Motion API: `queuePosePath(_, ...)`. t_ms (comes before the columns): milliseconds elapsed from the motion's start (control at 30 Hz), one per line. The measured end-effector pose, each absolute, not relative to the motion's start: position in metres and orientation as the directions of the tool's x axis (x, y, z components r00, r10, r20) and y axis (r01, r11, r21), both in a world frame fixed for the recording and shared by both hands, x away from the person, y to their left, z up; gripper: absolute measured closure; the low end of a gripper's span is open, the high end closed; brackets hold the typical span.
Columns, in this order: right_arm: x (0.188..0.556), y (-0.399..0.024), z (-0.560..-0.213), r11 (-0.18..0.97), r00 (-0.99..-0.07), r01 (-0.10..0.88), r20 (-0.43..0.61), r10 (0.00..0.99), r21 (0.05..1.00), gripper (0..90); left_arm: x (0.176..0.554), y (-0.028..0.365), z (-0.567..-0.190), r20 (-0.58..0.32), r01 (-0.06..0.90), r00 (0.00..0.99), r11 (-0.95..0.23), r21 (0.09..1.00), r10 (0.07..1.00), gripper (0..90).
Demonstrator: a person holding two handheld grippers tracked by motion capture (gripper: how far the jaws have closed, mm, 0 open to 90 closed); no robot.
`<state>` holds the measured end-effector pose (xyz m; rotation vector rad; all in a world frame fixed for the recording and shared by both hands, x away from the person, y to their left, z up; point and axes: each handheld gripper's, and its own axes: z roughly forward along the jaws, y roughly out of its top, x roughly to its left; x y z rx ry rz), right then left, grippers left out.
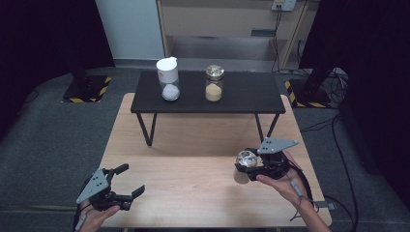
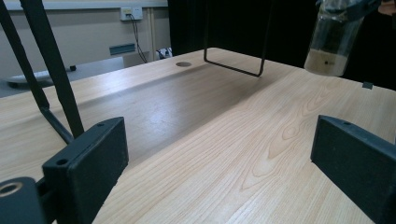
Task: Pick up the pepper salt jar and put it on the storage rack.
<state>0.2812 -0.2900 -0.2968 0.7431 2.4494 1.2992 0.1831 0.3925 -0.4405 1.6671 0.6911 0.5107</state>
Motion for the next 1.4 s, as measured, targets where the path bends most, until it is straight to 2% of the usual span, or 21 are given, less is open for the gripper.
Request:
queuePosePath(800, 0.301, -0.297, -0.225, 0.455, -0.802, 0.321, -0.017, 0.597, 0.831, 35.4, 0.183, 0.393, -0.441, -0.037, 0.166, 0.726, -0.122, 0.979, 0.687, 2.8)
queuePosePath(1400, 0.317, -0.29, -0.187, 0.443, -0.78, 0.319, -0.034, 0.625, 0.838, 35.4, 0.183, 0.393, -0.441, -0.038, 0.166, 0.727, -0.122, 0.978, 0.685, 2.9)
